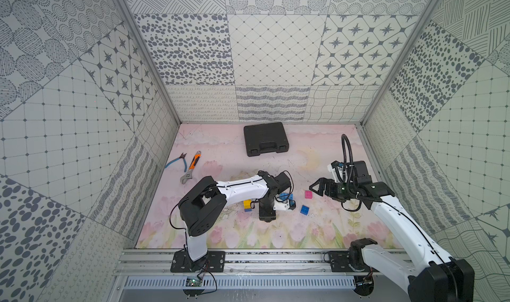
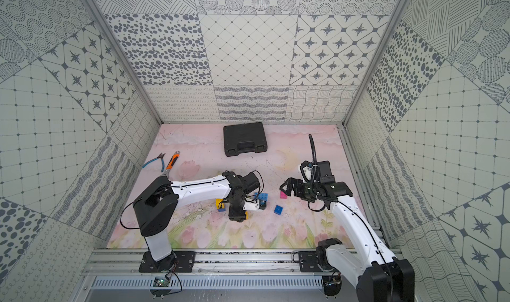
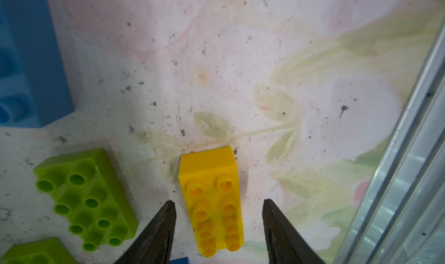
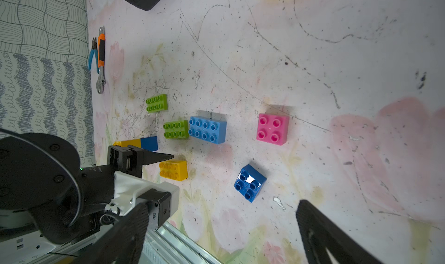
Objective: Assemble a spoon with lego
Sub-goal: Pick up the lego brick from the center of the board.
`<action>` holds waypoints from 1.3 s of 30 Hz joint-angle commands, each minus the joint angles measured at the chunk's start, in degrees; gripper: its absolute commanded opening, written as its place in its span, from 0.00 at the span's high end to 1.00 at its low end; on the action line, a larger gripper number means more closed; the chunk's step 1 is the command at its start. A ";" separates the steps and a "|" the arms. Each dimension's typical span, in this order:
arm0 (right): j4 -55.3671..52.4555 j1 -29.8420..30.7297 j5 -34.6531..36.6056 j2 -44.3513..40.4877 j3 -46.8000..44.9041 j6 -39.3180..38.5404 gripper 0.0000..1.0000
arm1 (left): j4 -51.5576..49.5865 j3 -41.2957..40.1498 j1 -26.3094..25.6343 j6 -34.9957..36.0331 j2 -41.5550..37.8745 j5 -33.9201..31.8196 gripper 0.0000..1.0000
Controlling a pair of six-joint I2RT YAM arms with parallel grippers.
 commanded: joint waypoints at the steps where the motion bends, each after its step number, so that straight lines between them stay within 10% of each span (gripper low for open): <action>1: 1.87 -0.15 0.20 -0.40 -0.68 -0.10 0.02 | 2.20 -0.74 -0.18 -2.57 0.42 0.16 0.44; 17: 1.97 -0.22 0.78 -0.48 -0.71 -0.13 0.02 | 0.73 -1.60 -0.13 -2.86 -0.69 -1.09 0.76; 39: 2.44 -0.28 0.43 0.30 -0.87 -0.33 0.02 | -16.73 3.28 6.46 -1.58 -18.99 -7.77 0.76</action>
